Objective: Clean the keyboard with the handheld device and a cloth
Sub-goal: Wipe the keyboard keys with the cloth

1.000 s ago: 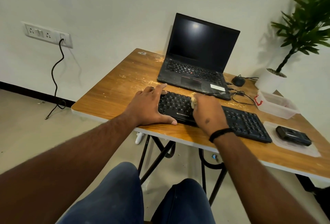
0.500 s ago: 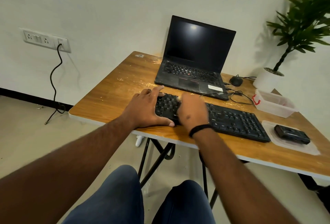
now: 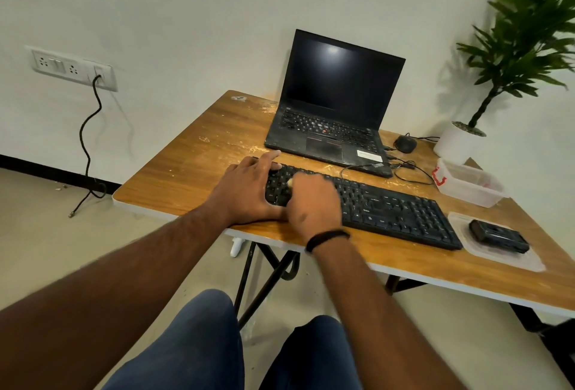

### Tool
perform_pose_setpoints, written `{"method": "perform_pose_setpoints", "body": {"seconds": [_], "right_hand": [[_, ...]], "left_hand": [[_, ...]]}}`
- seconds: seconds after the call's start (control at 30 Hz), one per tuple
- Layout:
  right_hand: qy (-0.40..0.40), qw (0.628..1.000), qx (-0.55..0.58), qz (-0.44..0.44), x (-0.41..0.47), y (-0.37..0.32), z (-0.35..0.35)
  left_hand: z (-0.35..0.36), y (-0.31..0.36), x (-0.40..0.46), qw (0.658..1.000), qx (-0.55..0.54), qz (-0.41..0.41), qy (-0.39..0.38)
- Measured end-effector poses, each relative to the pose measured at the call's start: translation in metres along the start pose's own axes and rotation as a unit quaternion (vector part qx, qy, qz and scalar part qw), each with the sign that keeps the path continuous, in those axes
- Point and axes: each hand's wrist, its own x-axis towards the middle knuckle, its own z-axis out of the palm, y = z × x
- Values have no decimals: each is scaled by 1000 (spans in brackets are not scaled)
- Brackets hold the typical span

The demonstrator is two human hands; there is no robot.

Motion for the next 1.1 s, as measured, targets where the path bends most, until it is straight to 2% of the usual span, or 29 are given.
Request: {"method": "perform_pose_setpoints", "body": {"seconds": [0.1, 0.2, 0.33, 0.4, 0.57, 0.73, 0.8, 0.97, 1.1], "right_hand": [[5, 998, -10, -61, -16, -9, 11], [37, 993, 69, -91, -18, 13, 11], [207, 972, 103, -38, -13, 71, 24], [247, 963, 106, -14, -19, 93, 36], [198, 963, 177, 37, -29, 104, 53], [158, 966, 187, 80, -26, 106, 51], [156, 965, 196, 83, -26, 108, 51], [166, 968, 184, 40, -27, 109, 53], [158, 984, 64, -41, -17, 110, 44]], "left_hand": [[-1, 1, -1, 1000, -5, 2, 2], [-1, 1, -1, 1000, -2, 4, -1], [-2, 0, -1, 1000, 8, -1, -3], [-3, 3, -2, 1000, 13, -2, -5], [-3, 11, -4, 997, 73, 8, 18], [24, 65, 3, 990, 114, 73, 41], [40, 82, 10, 990, 100, 88, 48], [51, 78, 16, 993, 73, 67, 61], [53, 79, 16, 994, 74, 60, 61]]}}
